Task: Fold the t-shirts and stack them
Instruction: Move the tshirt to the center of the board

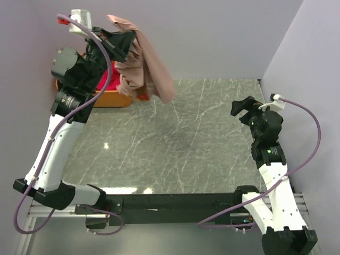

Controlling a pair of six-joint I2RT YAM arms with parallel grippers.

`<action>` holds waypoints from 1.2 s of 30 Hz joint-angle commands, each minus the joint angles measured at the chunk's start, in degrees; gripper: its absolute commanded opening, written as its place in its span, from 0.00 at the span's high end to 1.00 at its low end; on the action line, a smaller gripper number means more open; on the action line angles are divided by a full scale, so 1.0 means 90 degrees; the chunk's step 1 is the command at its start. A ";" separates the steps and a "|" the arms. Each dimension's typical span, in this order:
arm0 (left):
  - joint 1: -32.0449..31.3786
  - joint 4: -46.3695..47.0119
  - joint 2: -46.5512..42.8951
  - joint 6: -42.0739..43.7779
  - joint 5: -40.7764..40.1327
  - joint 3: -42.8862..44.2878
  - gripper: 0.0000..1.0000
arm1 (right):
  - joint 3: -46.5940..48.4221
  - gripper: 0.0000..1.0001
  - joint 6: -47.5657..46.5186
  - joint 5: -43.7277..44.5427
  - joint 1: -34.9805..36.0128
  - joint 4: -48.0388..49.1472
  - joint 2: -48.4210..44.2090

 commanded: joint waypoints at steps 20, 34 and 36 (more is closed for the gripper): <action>-0.2121 0.1180 0.3217 -0.0654 0.1870 0.2550 1.00 | 0.0346 0.06 0.0663 0.2448 -0.0018 -0.1187 -0.0538; -0.1177 0.0559 0.0443 -0.1433 -0.1917 -0.3473 1.00 | 0.0375 0.06 0.0576 0.1317 -0.0018 -0.1109 -0.0033; -0.1019 0.0186 0.0062 -0.1717 -0.2347 -0.4399 0.93 | 0.0375 0.06 0.0605 0.1092 -0.0018 -0.1109 0.0153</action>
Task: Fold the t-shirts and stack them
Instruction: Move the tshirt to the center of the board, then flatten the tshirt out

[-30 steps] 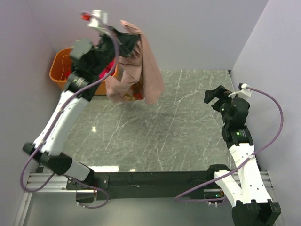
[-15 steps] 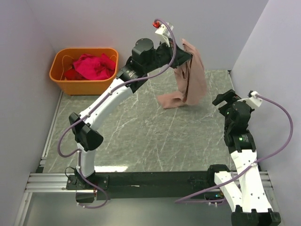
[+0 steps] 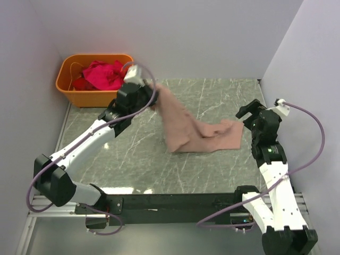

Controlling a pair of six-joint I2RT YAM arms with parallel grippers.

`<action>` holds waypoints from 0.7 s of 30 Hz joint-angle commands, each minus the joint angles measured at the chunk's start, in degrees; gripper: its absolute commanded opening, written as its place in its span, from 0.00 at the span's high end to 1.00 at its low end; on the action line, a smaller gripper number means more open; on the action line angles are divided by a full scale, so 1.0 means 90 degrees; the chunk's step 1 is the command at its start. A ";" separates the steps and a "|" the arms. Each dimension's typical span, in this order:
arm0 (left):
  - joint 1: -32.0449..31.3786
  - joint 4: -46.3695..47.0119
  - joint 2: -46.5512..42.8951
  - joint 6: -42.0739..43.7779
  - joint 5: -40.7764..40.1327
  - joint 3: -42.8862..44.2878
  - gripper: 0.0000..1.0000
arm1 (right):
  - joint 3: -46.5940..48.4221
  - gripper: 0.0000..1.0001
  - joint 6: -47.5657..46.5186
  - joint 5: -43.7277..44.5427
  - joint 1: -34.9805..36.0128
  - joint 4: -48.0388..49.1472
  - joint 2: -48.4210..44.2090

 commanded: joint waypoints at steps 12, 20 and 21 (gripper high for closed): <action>0.0500 -0.2488 -0.0974 -0.1931 -0.2521 -0.2409 0.01 | 0.0815 0.06 0.0229 -0.0896 -0.0028 -0.0996 0.2211; -0.0632 -0.1453 -0.0069 -0.1804 -0.0343 -0.2597 0.00 | 0.0522 0.06 0.0571 -0.0202 -0.0018 -0.1535 0.2954; -0.0662 -0.1404 0.0088 -0.1843 -0.0303 -0.2480 0.01 | 0.0445 0.06 0.0581 -0.0212 -0.0211 -0.1525 0.3012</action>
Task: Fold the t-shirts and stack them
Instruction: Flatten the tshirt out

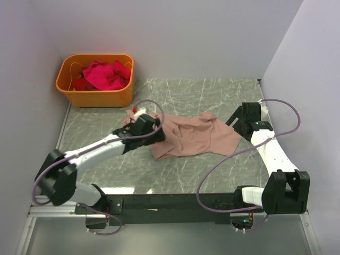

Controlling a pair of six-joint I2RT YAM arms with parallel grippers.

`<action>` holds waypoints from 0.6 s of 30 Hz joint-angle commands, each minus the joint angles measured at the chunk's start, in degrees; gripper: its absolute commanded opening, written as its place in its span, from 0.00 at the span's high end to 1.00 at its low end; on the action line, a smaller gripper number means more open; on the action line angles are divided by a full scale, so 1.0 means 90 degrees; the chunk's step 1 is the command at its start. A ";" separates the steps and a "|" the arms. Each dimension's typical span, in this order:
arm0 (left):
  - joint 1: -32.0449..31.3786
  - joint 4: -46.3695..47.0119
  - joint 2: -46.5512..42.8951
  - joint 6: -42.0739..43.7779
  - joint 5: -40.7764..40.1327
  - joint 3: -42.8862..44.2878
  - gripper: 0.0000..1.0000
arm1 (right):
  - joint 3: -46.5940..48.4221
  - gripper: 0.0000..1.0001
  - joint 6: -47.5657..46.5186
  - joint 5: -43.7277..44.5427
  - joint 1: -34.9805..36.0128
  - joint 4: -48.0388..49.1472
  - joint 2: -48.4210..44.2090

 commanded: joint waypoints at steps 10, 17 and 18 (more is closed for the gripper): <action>-0.0747 -0.0259 0.2130 -0.0185 0.0389 0.1300 0.13 | -0.0498 0.12 0.0054 -0.0229 -0.0577 0.0203 0.0301; -0.0747 -0.1185 0.2238 -0.1014 -0.1085 0.1866 0.20 | -0.0528 0.16 -0.0044 -0.0394 -0.0597 0.0291 0.0545; -0.0747 -0.1344 0.2326 -0.1209 -0.1232 0.1964 0.20 | -0.0518 0.16 -0.0063 -0.0434 -0.0597 0.0311 0.0574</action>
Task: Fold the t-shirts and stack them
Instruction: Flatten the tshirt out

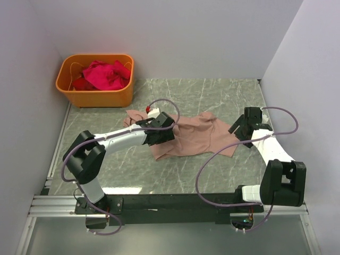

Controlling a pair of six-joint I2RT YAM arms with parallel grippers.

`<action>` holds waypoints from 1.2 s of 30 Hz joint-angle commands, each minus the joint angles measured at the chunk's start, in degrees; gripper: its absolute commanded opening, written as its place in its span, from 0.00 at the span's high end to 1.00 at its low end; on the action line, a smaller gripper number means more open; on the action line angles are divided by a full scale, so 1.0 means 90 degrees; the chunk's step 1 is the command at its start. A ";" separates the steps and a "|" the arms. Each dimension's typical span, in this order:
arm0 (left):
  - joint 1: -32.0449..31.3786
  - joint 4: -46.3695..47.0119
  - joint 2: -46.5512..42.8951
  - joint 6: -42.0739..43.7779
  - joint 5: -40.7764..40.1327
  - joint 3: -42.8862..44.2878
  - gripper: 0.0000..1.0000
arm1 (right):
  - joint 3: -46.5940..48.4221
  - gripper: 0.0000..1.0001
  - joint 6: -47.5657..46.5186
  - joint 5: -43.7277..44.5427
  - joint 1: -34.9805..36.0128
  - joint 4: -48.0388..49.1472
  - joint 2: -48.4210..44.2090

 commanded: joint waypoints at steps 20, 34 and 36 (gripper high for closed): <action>0.0181 -0.1521 0.1165 -0.1251 -0.1330 0.1263 0.56 | -0.0088 0.20 -0.0159 -0.0135 -0.0036 0.0192 0.0007; 0.0377 -0.0768 0.0151 -0.0743 -0.1184 0.0336 0.99 | -0.0469 0.22 -0.0266 -0.0360 -0.0036 0.0075 -0.0296; 0.0377 -0.0768 -0.0036 -0.0762 -0.1193 0.0072 0.99 | -0.0547 0.22 -0.0247 -0.0370 -0.0036 0.0016 -0.0355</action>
